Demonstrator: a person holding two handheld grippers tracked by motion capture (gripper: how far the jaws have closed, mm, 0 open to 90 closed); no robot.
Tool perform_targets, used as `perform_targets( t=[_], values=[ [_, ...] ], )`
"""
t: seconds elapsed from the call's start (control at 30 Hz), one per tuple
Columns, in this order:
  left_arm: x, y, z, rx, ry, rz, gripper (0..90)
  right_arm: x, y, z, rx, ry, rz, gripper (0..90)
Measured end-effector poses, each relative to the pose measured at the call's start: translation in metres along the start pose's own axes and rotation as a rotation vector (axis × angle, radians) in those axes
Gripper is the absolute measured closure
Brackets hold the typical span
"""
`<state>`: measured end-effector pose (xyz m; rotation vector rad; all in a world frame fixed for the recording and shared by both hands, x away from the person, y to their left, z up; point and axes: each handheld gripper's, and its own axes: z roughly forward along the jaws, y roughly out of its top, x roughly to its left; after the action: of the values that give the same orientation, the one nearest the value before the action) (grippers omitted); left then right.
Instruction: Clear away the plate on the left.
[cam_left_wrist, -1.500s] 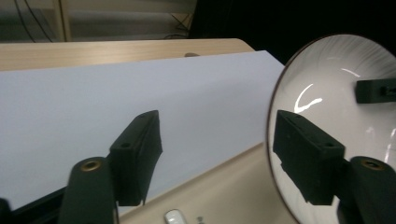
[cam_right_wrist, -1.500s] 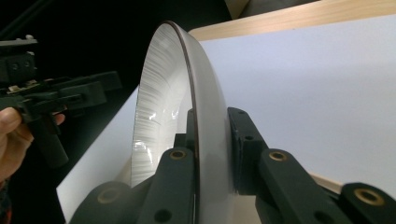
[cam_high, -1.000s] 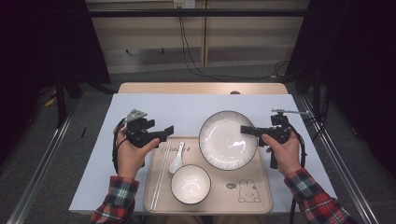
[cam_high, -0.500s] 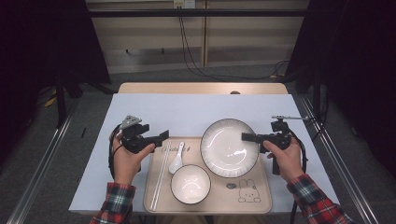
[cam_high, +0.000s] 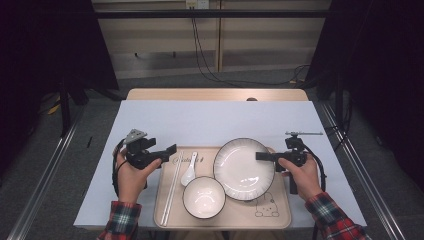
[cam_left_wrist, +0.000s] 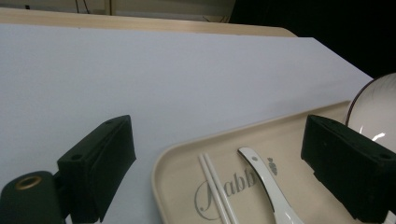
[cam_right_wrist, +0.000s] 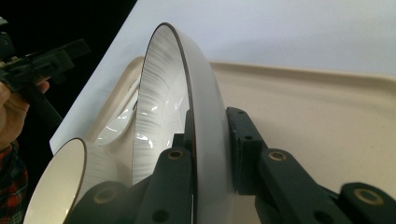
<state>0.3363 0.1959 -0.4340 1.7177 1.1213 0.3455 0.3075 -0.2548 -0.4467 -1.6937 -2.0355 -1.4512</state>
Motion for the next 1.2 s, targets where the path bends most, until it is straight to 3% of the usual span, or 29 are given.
perform_targets(
  t=[0.07,0.13,0.23,0.3,0.4,0.67,0.9,0.97,1.0,1.03,1.1,1.2],
  values=[
    [0.001,-0.001,-0.001,-0.001,0.000,-0.004,9.8,-0.003,-0.001,0.002,0.006,0.012,0.017,80.0],
    [0.002,-0.002,-0.002,0.005,0.003,-0.006,9.8,-0.004,-0.002,0.003,-0.003,0.002,-0.016,79.6],
    [0.003,-0.004,-0.002,0.002,0.009,-0.015,9.8,-0.002,0.000,0.002,-0.016,-0.099,-0.110,80.5],
    [0.003,-0.004,-0.002,0.004,0.007,-0.012,9.8,-0.006,-0.001,-0.002,-0.014,-0.104,-0.107,81.6],
    [0.003,-0.005,-0.001,0.012,0.003,-0.009,9.8,-0.006,-0.003,-0.005,-0.006,-0.168,-0.165,81.7],
    [0.004,-0.010,0.003,0.035,0.006,-0.011,9.8,-0.014,-0.010,-0.008,-0.002,-0.179,-0.146,81.7],
    [0.005,-0.012,0.003,0.035,0.006,-0.013,9.8,-0.013,-0.012,-0.009,-0.006,-0.201,-0.185,80.7],
    [0.005,-0.011,0.003,0.028,0.009,-0.023,9.6,-0.014,-0.013,-0.009,-0.004,-0.224,-0.206,73.7],
    [0.006,-0.011,0.002,0.029,0.010,-0.022,9.6,-0.013,-0.013,-0.010,-0.005,-0.238,-0.227,64.5],
    [0.006,-0.011,0.002,0.033,0.011,-0.018,9.4,-0.012,-0.013,-0.010,-0.015,-0.259,-0.265,62.7],
    [0.007,-0.012,0.001,0.027,0.010,-0.026,9.3,-0.010,-0.014,-0.012,-0.036,-0.238,-0.290,57.6],
    [0.007,-0.012,0.000,0.030,0.010,-0.023,9.1,-0.003,-0.014,-0.016,-0.079,-0.234,-0.373,42.9]
  ],
)
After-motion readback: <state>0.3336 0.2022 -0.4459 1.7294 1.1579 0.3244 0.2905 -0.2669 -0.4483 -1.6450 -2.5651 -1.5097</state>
